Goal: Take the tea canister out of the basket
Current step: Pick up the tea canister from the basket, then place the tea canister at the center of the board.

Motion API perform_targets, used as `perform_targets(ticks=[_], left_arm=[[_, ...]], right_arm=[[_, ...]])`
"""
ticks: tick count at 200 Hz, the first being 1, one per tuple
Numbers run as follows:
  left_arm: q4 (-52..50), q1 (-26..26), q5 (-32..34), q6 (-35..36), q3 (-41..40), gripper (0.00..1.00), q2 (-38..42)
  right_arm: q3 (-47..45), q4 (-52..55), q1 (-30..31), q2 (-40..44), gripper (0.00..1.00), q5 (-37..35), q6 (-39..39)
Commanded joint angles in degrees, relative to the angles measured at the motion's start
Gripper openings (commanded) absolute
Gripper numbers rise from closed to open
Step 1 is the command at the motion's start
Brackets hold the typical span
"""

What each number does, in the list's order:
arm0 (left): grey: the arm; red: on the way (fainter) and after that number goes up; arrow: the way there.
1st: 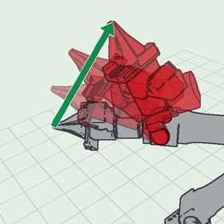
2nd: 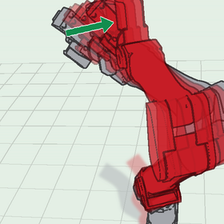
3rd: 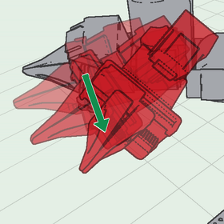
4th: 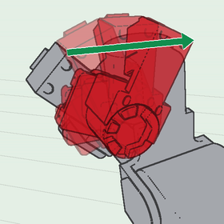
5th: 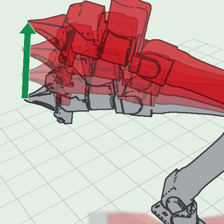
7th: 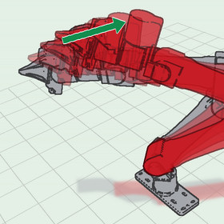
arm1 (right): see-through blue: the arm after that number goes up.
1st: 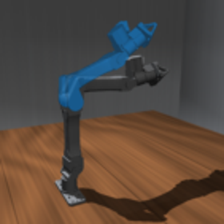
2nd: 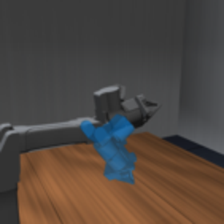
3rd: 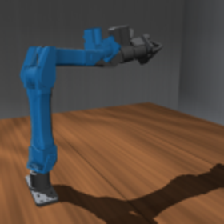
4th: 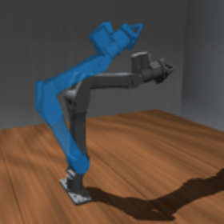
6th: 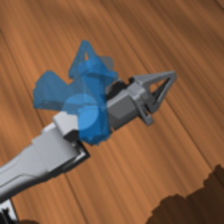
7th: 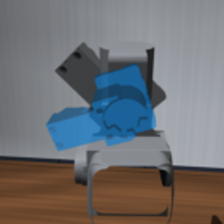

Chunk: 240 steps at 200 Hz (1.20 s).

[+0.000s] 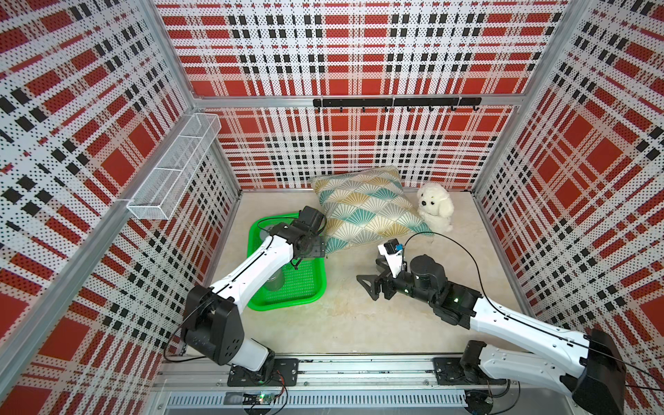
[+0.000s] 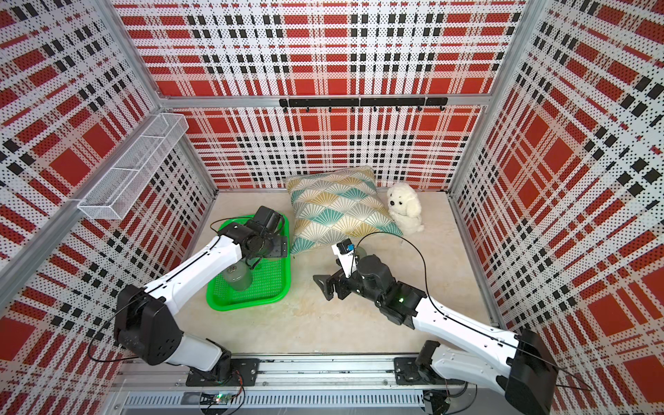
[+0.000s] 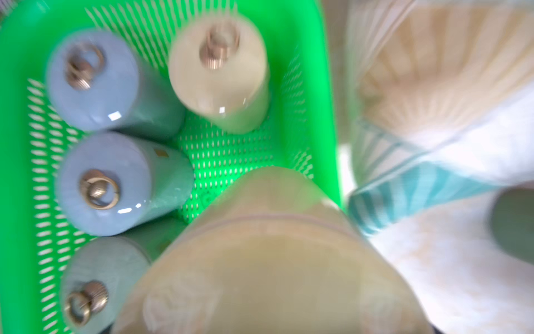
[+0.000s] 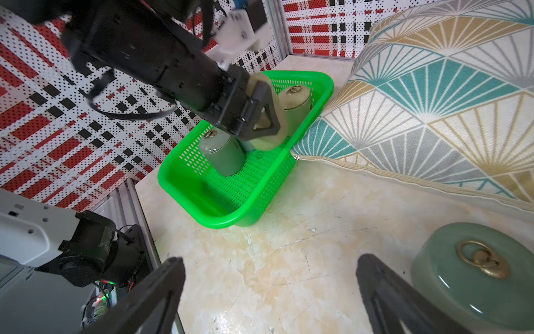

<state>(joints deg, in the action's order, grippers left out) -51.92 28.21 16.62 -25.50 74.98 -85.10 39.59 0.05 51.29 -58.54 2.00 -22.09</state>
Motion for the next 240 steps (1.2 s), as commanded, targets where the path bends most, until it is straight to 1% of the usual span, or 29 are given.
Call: perform_targets(ticks=[1,23,45,66,80,113,135,169,213,240], left_arm=[[-2.73,5.22,3.96,-2.43,6.16,0.66,2.07],[-3.54,10.53,4.66,-4.78,10.22,0.66,0.55],[-2.6,15.35,4.13,-6.48,12.04,0.66,-1.92],[0.41,18.66,2.48,-7.12,12.07,0.66,-5.05],[2.3,19.82,1.49,-7.12,11.98,0.66,-7.6],[7.41,20.22,-1.06,-6.12,10.94,0.66,-12.67],[9.42,19.96,-1.95,-5.12,10.93,0.66,-15.85],[12.62,19.66,-3.24,-4.58,8.95,0.66,-19.47],[17.55,17.46,-5.47,-3.95,4.99,0.67,-21.78],[19.05,17.06,-5.71,-3.35,4.69,0.68,-23.8]], right_arm=[[-0.68,0.37,-1.31,2.4,1.0,-2.25,-0.67],[-0.63,1.39,-2.36,3.6,1.0,-2.97,-0.67],[-0.35,2.69,-2.86,4.36,1.0,-4.29,-0.34],[-0.03,3.84,-3.04,5.14,1.0,-4.38,0.07],[0.01,5.3,-3.04,6.16,1.0,-4.81,0.35],[-2.03,9.59,-3.04,11.32,1.0,-5.53,0.42],[-5.08,10.55,-3.04,15.87,1.0,-6.8,-0.79],[-8.26,11.66,-3.04,20.61,1.0,-7.35,-2.72],[-9.31,13.35,-3.04,23.28,1.0,-8.5,-3.62],[-9.71,13.48,-3.06,23.66,1.0,-8.74,-3.87]])
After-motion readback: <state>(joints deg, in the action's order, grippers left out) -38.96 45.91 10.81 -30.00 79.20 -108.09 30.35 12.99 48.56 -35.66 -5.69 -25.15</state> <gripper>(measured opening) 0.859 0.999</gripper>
